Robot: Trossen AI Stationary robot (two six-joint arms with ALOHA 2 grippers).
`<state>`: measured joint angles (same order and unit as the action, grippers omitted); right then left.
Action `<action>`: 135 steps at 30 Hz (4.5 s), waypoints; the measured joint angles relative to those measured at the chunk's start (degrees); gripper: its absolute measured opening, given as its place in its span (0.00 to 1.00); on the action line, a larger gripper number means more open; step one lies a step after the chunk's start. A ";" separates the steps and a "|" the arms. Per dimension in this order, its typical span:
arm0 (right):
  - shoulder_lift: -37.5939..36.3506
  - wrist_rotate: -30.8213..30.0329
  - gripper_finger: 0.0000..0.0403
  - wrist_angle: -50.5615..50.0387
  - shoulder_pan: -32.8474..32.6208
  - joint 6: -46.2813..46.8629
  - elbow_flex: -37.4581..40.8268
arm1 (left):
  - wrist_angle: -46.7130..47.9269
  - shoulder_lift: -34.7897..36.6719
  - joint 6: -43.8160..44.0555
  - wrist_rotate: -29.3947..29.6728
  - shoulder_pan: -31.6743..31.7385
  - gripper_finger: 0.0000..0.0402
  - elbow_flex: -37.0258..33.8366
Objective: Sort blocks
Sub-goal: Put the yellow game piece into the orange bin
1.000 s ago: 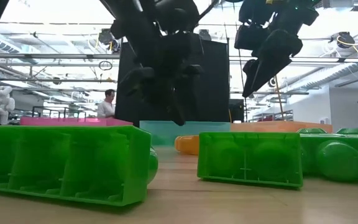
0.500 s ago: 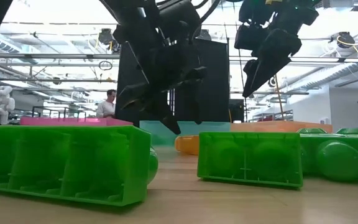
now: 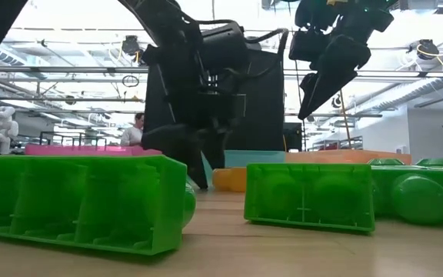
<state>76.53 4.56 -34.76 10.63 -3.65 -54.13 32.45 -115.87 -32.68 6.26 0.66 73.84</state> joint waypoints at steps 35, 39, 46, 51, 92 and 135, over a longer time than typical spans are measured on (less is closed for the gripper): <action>0.75 2.66 0.84 6.75 -5.96 7.20 0.01 | -22.82 1.84 33.14 -7.81 -0.76 0.61 -0.55; 1.98 2.47 0.84 7.19 -7.62 8.68 0.02 | -23.20 1.84 41.43 -4.76 -0.40 0.61 -2.10; 2.56 0.94 0.84 7.07 -9.54 10.55 0.07 | -23.95 2.14 55.31 2.69 -0.44 0.61 -4.38; 2.56 -0.92 0.84 7.22 -9.62 10.53 0.07 | -23.38 2.08 61.85 10.93 2.35 0.61 -4.63; 16.54 -27.08 0.84 43.99 -8.16 17.84 16.61 | -30.52 3.13 78.68 2.86 7.20 0.61 -4.76; 19.52 -11.75 0.84 47.89 -2.12 19.77 16.55 | -19.66 13.98 33.75 6.21 7.14 0.61 -4.72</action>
<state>96.05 -7.19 13.13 8.51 16.11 -37.58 12.80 -101.90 1.06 12.47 7.79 69.12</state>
